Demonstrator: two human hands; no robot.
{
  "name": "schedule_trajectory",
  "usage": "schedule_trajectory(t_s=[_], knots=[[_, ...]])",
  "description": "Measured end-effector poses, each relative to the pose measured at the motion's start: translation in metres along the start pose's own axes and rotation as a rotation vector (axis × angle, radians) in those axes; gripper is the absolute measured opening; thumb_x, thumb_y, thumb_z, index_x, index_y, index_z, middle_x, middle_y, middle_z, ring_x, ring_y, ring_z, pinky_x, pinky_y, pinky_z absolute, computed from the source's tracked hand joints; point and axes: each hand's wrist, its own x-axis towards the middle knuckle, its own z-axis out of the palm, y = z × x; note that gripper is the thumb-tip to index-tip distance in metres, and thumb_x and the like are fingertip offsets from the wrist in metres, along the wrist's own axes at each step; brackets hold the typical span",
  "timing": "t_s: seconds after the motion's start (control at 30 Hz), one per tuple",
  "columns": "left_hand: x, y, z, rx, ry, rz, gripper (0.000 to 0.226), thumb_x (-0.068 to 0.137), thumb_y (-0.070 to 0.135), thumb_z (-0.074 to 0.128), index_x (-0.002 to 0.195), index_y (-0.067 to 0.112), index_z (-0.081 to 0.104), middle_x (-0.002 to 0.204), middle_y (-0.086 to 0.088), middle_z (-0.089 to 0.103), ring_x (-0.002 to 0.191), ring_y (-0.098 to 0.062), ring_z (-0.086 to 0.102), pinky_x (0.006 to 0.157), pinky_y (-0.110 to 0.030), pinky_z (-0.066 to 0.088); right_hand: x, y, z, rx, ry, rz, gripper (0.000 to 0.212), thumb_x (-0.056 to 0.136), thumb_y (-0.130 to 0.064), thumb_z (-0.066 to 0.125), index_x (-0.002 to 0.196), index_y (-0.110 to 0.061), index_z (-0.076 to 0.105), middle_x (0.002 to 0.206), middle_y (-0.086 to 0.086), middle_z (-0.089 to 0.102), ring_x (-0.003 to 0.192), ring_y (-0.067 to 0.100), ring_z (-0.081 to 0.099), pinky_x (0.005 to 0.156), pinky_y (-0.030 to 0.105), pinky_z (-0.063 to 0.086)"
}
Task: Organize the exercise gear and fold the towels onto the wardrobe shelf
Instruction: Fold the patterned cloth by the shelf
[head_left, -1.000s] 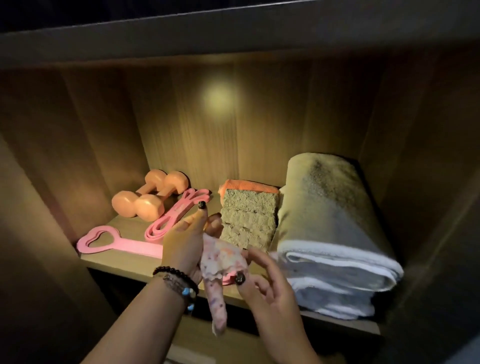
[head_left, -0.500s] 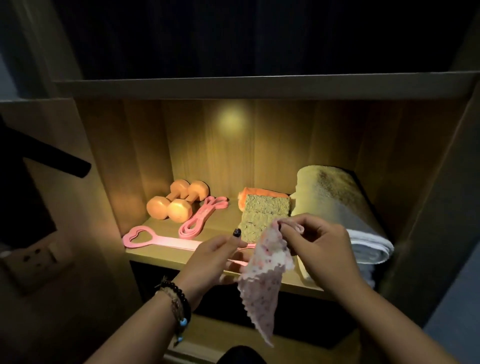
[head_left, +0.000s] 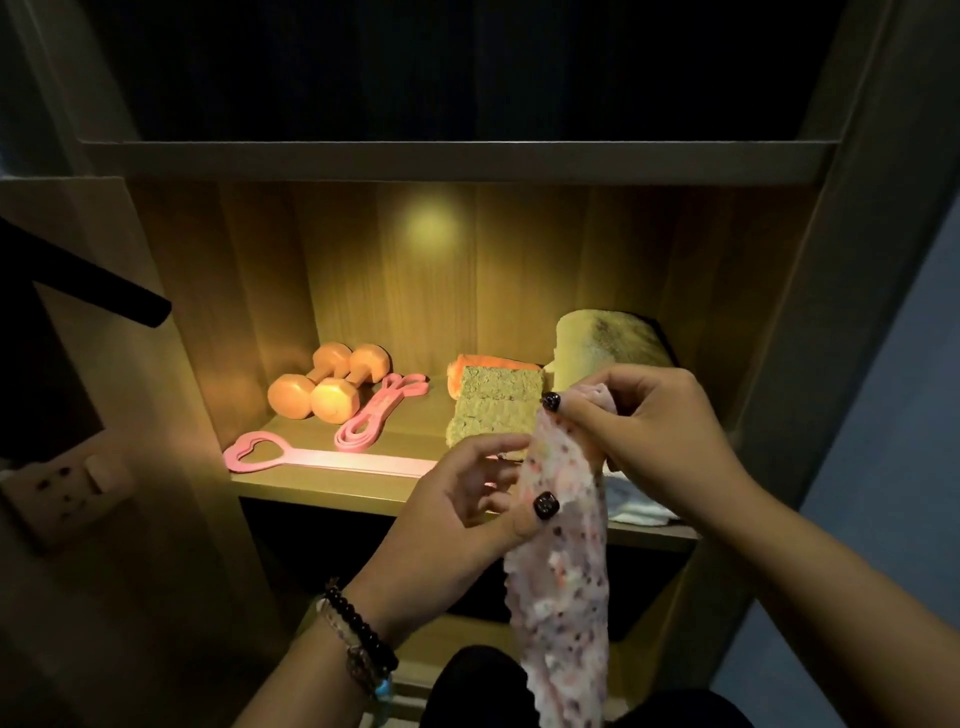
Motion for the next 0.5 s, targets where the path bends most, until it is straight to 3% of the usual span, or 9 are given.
schedule_trajectory(t_s=[0.07, 0.13, 0.23, 0.3, 0.4, 0.5], knots=[[-0.005, -0.003, 0.012, -0.008, 0.015, 0.002, 0.07, 0.064, 0.037, 0.085, 0.127, 0.037, 0.053, 0.12, 0.008, 0.064, 0.107, -0.013, 0.064, 0.085, -0.035, 0.056, -0.008, 0.004, -0.006, -0.015, 0.012, 0.026, 0.008, 0.079, -0.024, 0.073, 0.078, -0.017, 0.074, 0.069, -0.003, 0.068, 0.063, 0.011, 0.062, 0.056, 0.033, 0.052], [-0.008, -0.007, 0.027, 0.038, 0.104, 0.034, 0.056, 0.07, 0.028, 0.084, 0.119, 0.043, 0.059, 0.117, 0.015, 0.065, 0.106, -0.008, 0.064, 0.083, -0.035, 0.057, -0.015, 0.011, -0.011, -0.019, 0.038, 0.056, 0.003, 0.079, -0.024, 0.073, 0.079, -0.021, 0.073, 0.072, -0.004, 0.068, 0.068, 0.014, 0.064, 0.059, 0.035, 0.054], [-0.011, -0.011, 0.043, -0.004, 0.281, 0.087, 0.024, 0.083, 0.008, 0.068, 0.095, 0.028, 0.074, 0.098, 0.008, 0.074, 0.094, -0.009, 0.069, 0.077, -0.032, 0.058, -0.027, 0.022, -0.017, 0.035, 0.065, 0.109, 0.003, 0.081, -0.022, 0.072, 0.079, -0.024, 0.071, 0.073, -0.001, 0.068, 0.066, 0.013, 0.062, 0.057, 0.033, 0.051], [-0.011, -0.012, 0.046, -0.077, 0.348, 0.064, 0.015, 0.08, 0.014, 0.066, 0.088, 0.024, 0.074, 0.091, 0.005, 0.076, 0.089, -0.011, 0.071, 0.073, -0.026, 0.058, -0.034, 0.025, -0.022, 0.095, 0.043, 0.137, 0.004, 0.083, -0.02, 0.07, 0.08, -0.022, 0.07, 0.073, 0.005, 0.067, 0.061, 0.016, 0.06, 0.052, 0.029, 0.049], [-0.01, -0.01, 0.04, -0.153, 0.383, -0.016, 0.024, 0.073, 0.03, 0.064, 0.09, 0.018, 0.076, 0.093, -0.001, 0.076, 0.09, -0.015, 0.07, 0.073, -0.027, 0.059, -0.043, 0.028, -0.027, 0.13, -0.015, 0.129, 0.007, 0.085, -0.013, 0.068, 0.081, -0.018, 0.07, 0.072, 0.003, 0.066, 0.058, 0.012, 0.058, 0.049, 0.019, 0.047], [-0.008, -0.003, 0.031, -0.138, 0.386, -0.052, 0.027, 0.07, 0.032, 0.066, 0.087, 0.015, 0.076, 0.091, 0.001, 0.076, 0.086, -0.01, 0.071, 0.067, -0.021, 0.057, -0.047, 0.032, -0.027, 0.094, -0.039, 0.105, 0.006, 0.086, -0.011, 0.068, 0.081, -0.015, 0.069, 0.076, 0.0, 0.067, 0.062, 0.022, 0.063, 0.049, 0.023, 0.051]])
